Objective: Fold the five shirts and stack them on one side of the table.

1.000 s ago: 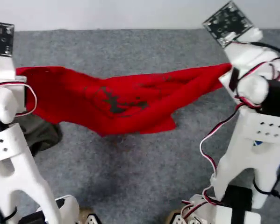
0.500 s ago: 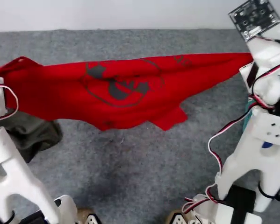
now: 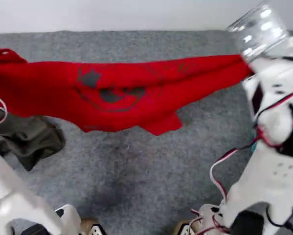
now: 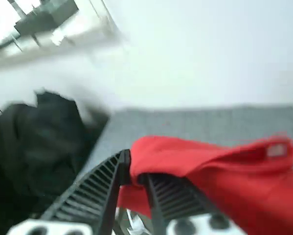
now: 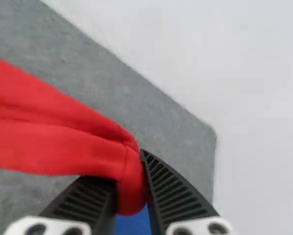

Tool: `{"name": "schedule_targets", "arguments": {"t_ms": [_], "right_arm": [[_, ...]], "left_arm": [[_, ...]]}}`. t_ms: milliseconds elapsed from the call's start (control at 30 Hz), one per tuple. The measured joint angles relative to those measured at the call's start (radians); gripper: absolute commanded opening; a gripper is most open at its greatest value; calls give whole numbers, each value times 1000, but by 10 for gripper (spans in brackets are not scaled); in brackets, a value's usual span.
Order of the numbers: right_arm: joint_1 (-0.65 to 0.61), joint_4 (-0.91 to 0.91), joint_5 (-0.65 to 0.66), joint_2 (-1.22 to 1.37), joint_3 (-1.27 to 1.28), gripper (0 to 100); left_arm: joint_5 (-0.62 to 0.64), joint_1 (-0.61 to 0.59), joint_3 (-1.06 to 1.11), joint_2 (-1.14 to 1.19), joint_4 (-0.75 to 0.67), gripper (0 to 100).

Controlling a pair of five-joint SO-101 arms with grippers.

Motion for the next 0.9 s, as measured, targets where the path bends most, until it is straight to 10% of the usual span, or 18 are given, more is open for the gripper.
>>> {"name": "schedule_targets", "arguments": {"t_ms": [500,900], "right_arm": [[-235,80,5,-38,358,10],[-215,-400,11,-37,1002,9]], "left_arm": [[0,155,95,55,-267,14],[0,362,241,621,-557,14]]}}
